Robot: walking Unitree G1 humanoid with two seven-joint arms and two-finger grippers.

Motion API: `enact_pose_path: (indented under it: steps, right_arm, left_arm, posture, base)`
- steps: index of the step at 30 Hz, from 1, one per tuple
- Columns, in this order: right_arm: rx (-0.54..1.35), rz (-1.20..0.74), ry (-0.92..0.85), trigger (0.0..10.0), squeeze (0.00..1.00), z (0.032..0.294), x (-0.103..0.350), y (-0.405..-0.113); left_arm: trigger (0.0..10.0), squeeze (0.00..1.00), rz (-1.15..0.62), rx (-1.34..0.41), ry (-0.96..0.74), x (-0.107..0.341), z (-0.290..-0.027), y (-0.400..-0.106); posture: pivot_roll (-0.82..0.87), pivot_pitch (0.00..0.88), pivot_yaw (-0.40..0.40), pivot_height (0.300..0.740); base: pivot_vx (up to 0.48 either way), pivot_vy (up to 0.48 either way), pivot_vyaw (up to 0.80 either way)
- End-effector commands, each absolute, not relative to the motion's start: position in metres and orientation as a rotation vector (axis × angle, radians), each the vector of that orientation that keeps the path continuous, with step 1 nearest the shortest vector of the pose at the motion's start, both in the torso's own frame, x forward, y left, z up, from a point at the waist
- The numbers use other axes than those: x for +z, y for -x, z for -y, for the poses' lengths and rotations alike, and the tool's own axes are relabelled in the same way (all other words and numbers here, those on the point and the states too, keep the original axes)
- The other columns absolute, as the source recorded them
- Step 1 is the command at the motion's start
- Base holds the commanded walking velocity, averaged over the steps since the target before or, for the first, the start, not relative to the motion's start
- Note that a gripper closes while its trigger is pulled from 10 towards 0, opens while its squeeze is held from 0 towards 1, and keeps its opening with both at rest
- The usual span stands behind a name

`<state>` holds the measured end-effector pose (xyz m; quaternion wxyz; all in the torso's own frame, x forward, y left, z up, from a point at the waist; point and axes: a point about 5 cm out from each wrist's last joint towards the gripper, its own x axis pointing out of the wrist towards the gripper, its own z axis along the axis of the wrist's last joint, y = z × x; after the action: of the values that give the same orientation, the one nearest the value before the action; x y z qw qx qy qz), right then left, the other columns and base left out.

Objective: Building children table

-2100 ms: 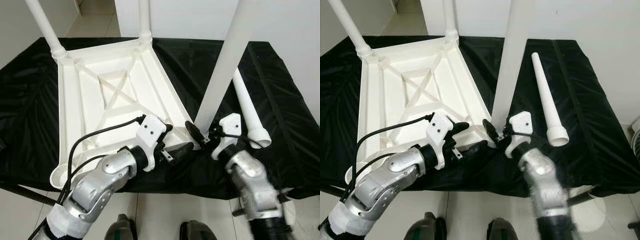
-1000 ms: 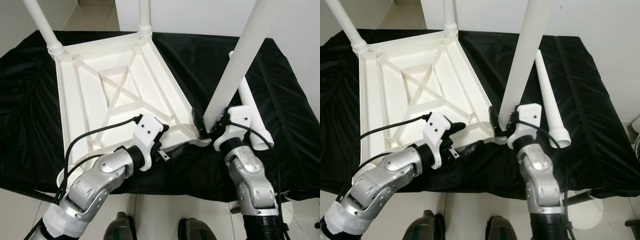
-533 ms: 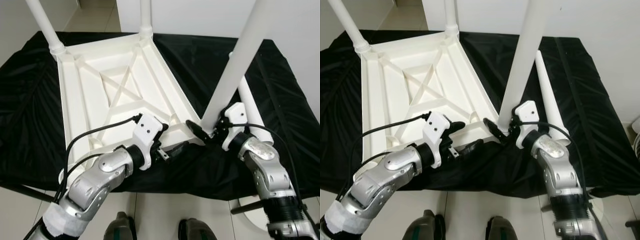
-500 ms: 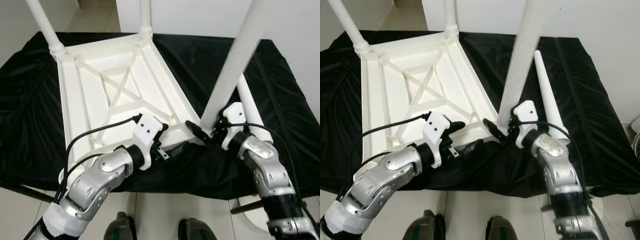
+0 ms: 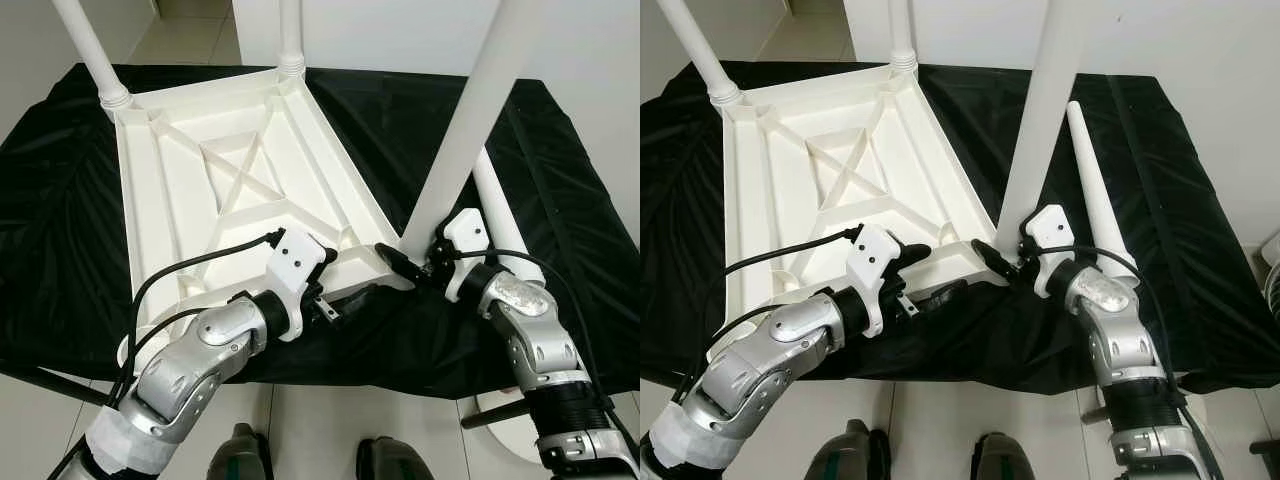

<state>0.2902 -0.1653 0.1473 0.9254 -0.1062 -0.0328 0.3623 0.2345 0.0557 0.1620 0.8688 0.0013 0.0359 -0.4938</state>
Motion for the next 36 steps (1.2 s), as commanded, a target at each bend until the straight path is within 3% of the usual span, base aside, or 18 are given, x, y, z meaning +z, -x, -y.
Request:
enact_pose_path:
  steps: [1, 5, 13, 17, 18, 25, 33, 34, 35, 36]
  right_arm:
    - [0.720, 0.038, 0.157, 10.0, 0.00, 0.160, 0.139, -0.286]
    - [0.685, 0.044, 0.139, 10.0, 0.00, 0.156, 0.138, -0.283]
    - [0.388, 0.028, 0.147, 10.0, 0.00, 0.148, 0.136, -0.279]
    - [0.346, 0.029, 0.129, 10.0, 0.00, 0.145, 0.136, -0.277]
    - [0.232, 0.017, 0.098, 10.0, 0.00, 0.145, 0.136, -0.275]
    - [-0.048, 0.007, 0.078, 10.0, 0.00, 0.144, 0.134, -0.273]
    - [-0.057, 0.019, 0.088, 10.0, 0.00, 0.128, 0.137, -0.268]
    - [-0.049, 0.029, 0.065, 10.0, 0.40, 0.129, 0.138, -0.268]
    - [-0.027, 0.042, 0.041, 10.0, 1.00, 0.131, 0.140, -0.269]
    - [-0.027, 0.042, 0.041, 10.0, 1.00, 0.131, 0.140, -0.269]
  left_arm:
    - [10.0, 0.00, -0.088, -1.124, -0.003, 0.161, -0.053, -0.228]
    - [10.0, 0.00, -0.088, -1.125, -0.002, 0.161, -0.052, -0.228]
    - [10.0, 0.00, -0.088, -1.139, 0.000, 0.160, -0.050, -0.227]
    - [10.0, 0.00, -0.088, -1.140, 0.000, 0.160, -0.050, -0.226]
    - [10.0, 0.00, -0.089, -1.142, 0.001, 0.160, -0.049, -0.226]
    - [10.0, 0.00, -0.092, -1.149, 0.000, 0.158, -0.048, -0.226]
    - [10.0, 0.00, -0.091, -1.136, 0.035, 0.160, -0.048, -0.226]
    - [10.0, 0.00, -0.091, -1.134, 0.031, 0.159, -0.048, -0.226]
    - [10.0, 0.00, -0.091, -1.133, 0.026, 0.159, -0.048, -0.226]
    - [10.0, 0.00, -0.091, -1.133, 0.026, 0.159, -0.048, -0.226]
  posture:
    - [-0.01, 0.102, 0.034, 0.740]
    - [-0.01, 0.100, 0.034, 0.740]
    - [-0.03, 0.092, 0.032, 0.740]
    - [-0.03, 0.091, 0.032, 0.740]
    - [-0.03, 0.089, 0.030, 0.740]
    - [-0.03, 0.082, 0.026, 0.740]
    - [-0.03, 0.077, 0.024, 0.740]
    - [-0.03, 0.071, 0.022, 0.740]
    - [-0.03, 0.071, 0.022, 0.740]
    - [-0.03, 0.071, 0.022, 0.740]
  base:
    - [0.000, 0.000, 0.00]
    - [0.000, 0.000, 0.00]
    - [0.000, 0.000, 0.00]
    - [0.000, 0.000, 0.00]
    - [0.000, 0.000, 0.00]
    - [0.000, 0.000, 0.00]
    - [0.000, 0.000, 0.00]
    - [0.000, 0.000, 0.00]
    - [0.000, 0.000, 0.00]
    - [0.000, 0.000, 0.00]
